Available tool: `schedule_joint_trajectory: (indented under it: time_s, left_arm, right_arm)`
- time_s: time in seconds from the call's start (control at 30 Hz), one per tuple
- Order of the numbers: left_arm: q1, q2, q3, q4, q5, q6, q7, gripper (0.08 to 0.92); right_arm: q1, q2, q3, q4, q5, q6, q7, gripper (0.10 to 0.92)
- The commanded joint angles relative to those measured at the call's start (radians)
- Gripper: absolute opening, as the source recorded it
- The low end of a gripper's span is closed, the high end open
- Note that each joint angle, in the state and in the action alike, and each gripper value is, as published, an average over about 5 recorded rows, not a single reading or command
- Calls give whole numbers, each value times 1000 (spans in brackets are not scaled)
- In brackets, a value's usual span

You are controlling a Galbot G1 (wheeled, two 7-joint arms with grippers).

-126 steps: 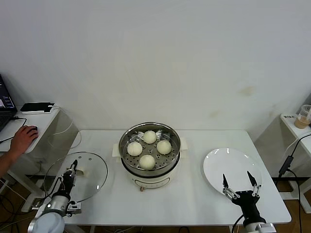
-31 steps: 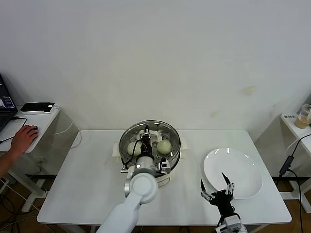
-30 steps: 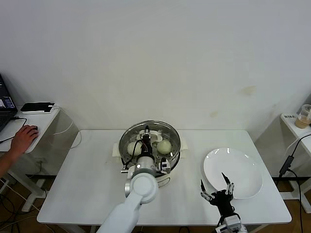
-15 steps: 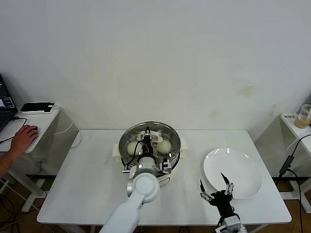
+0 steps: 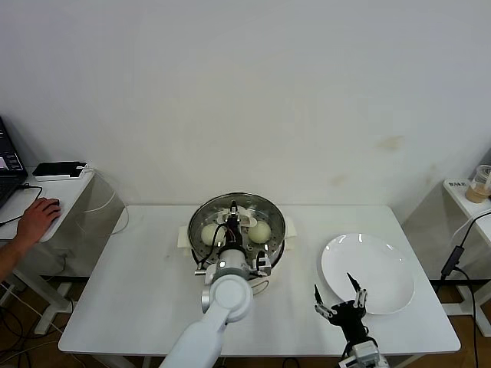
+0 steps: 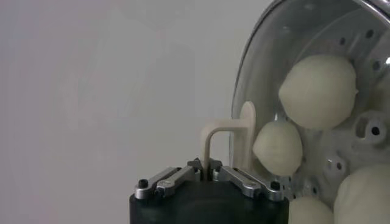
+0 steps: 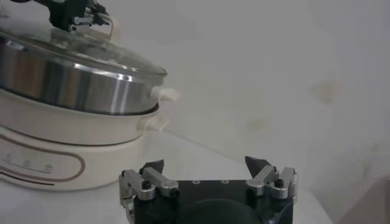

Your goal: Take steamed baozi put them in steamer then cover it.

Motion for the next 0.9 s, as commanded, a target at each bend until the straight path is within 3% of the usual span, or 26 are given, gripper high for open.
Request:
schedule_joint_trajectory:
  time_s: [0.03, 0.33, 0.63, 0.77, 0.9]
  left_arm:
    - [6, 6, -1, -22, -16, -5, 0, 227]
    - [68, 71, 6, -144, -54, -15, -8, 504]
    - [179, 217, -8, -318, -212, -37, -54, 759]
    - [242, 282, -34, -418, -319, -67, -112, 817]
    - [342, 291, -126, -509, -477, -141, -249, 822]
  right_arm:
    - [-1, 1, -3, 1, -1, 0, 0, 823]
    - [-7, -2, 1, 1, 2, 1, 1, 823]
    - [-16, -7, 3, -2, 3, 0, 3, 823]
    - [-25, -18, 3, 4, 4, 0, 6, 823]
    - [-39, -40, 8, 15, 22, 4, 8, 823]
